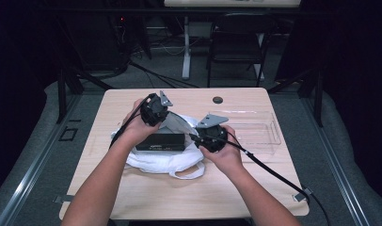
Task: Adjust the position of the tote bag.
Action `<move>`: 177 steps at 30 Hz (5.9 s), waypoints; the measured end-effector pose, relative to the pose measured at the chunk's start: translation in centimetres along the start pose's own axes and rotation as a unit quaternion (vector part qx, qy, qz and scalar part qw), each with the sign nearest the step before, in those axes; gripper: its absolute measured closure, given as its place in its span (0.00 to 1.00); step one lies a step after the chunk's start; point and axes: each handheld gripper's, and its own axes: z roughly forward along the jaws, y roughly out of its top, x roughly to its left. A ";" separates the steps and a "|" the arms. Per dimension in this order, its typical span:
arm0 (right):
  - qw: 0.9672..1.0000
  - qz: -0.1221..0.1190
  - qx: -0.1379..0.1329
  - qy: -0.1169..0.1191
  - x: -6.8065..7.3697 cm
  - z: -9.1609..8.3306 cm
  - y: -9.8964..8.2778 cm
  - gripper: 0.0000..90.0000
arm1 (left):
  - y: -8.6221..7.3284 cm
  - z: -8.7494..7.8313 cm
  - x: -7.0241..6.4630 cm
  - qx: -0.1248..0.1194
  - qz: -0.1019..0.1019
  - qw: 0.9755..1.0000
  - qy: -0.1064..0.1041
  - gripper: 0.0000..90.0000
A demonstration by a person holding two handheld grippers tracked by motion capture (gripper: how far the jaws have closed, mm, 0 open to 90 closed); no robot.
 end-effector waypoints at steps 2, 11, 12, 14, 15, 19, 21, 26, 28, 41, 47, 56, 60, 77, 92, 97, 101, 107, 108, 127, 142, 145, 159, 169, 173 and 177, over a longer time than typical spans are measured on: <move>1.000 0.000 0.002 0.006 -0.3 0.3 0.8 0.73 | 0.3 0.0 0.1 0.002 -0.001 1.000 -0.001 0.95; 1.000 -0.011 0.025 -0.008 -1.7 1.5 3.5 0.72 | 1.4 0.4 0.3 0.015 0.008 1.000 -0.001 0.95; 1.000 -0.011 0.025 -0.008 -1.7 1.7 3.7 0.72 | 1.5 0.5 0.3 0.016 0.008 1.000 0.000 0.95; 0.999 -0.013 0.035 -0.010 -1.9 2.2 4.0 0.72 | 1.7 0.6 0.4 0.017 0.008 1.000 -0.001 0.95; 0.999 -0.013 0.037 -0.009 -2.0 2.4 4.2 0.72 | 1.7 0.6 0.4 0.018 0.006 1.000 -0.002 0.95; 0.999 -0.008 0.045 -0.009 -2.4 3.3 4.8 0.72 | 1.9 0.8 0.6 0.019 0.004 1.000 -0.002 0.95; 0.999 -0.006 0.050 -0.008 -2.6 3.8 5.0 0.73 | 1.9 0.9 0.6 0.019 0.003 1.000 -0.003 0.95; 0.998 0.001 0.055 -0.001 -3.0 5.0 5.1 0.76 | 1.8 1.0 0.8 0.018 -0.002 1.000 -0.005 0.95; 0.998 0.004 0.064 0.003 -3.0 5.5 5.1 0.78 | 1.8 1.0 0.8 0.016 -0.001 1.000 -0.007 0.95; 0.997 0.016 0.078 -0.003 -3.2 6.6 5.1 0.94 | 1.7 0.9 0.7 0.011 -0.003 1.000 -0.007 0.92; 0.996 0.013 0.083 -0.008 -3.3 6.2 5.2 0.94 | 1.4 0.2 0.9 -0.006 -0.015 1.000 -0.018 0.79; 0.997 0.012 0.082 -0.010 -3.1 6.2 5.3 0.94 | 0.1 -2.6 2.1 -0.039 -0.029 0.999 -0.006 0.66; 0.997 0.014 0.081 -0.010 -3.2 6.2 5.3 0.94 | -0.9 -4.1 2.8 -0.050 -0.037 0.998 -0.003 0.62; 0.997 0.016 0.080 -0.013 -3.2 6.1 5.3 0.94 | -8.5 -5.6 4.3 -0.022 -0.057 0.998 0.026 0.59; 0.997 0.016 0.080 -0.015 -3.3 6.2 5.3 0.94 | -10.0 -3.5 3.2 0.003 -0.050 0.999 0.003 0.68; 0.997 0.017 0.079 -0.014 -3.3 6.2 5.3 0.94 | -9.9 -2.7 3.1 0.015 -0.043 0.999 0.014 0.74; 0.997 0.017 0.079 -0.015 -3.4 6.3 5.2 0.94 | -9.7 -2.2 3.1 0.022 -0.036 0.999 0.015 0.82; 0.996 0.015 0.081 -0.019 -3.4 6.6 5.2 0.93 | -9.2 -1.5 3.4 0.032 -0.035 0.999 0.015 0.91; 0.996 0.015 0.083 -0.020 -3.4 6.6 5.2 0.93 | -9.1 -1.4 3.4 0.033 -0.035 0.999 0.018 0.93; 0.995 0.015 0.090 -0.033 -4.1 8.0 4.8 0.92 | -7.7 0.8 5.2 0.047 -0.063 0.996 0.036 0.97; 0.994 0.025 0.100 -0.036 -4.9 9.1 4.6 0.92 | -7.4 2.0 5.7 0.058 -0.073 0.995 0.029 0.97; 0.994 0.027 0.097 -0.034 -5.0 9.3 4.6 0.91 | -7.4 2.2 5.8 0.058 -0.075 0.995 0.027 0.97; 0.993 0.038 0.106 -0.032 -5.6 10.4 4.3 0.91 | -7.6 3.3 6.1 0.061 -0.088 0.994 0.015 0.97; 0.992 0.041 0.112 -0.034 -5.8 11.2 4.0 0.91 | -7.5 4.1 6.2 0.068 -0.093 0.993 0.012 0.97; 0.992 0.040 0.115 -0.032 -5.9 11.5 3.8 0.91 | -7.6 4.6 6.3 0.071 -0.098 0.993 0.011 0.97; 0.992 0.039 0.115 -0.034 -5.9 11.8 3.7 0.91 | -7.6 4.9 6.3 0.072 -0.101 0.992 0.008 0.97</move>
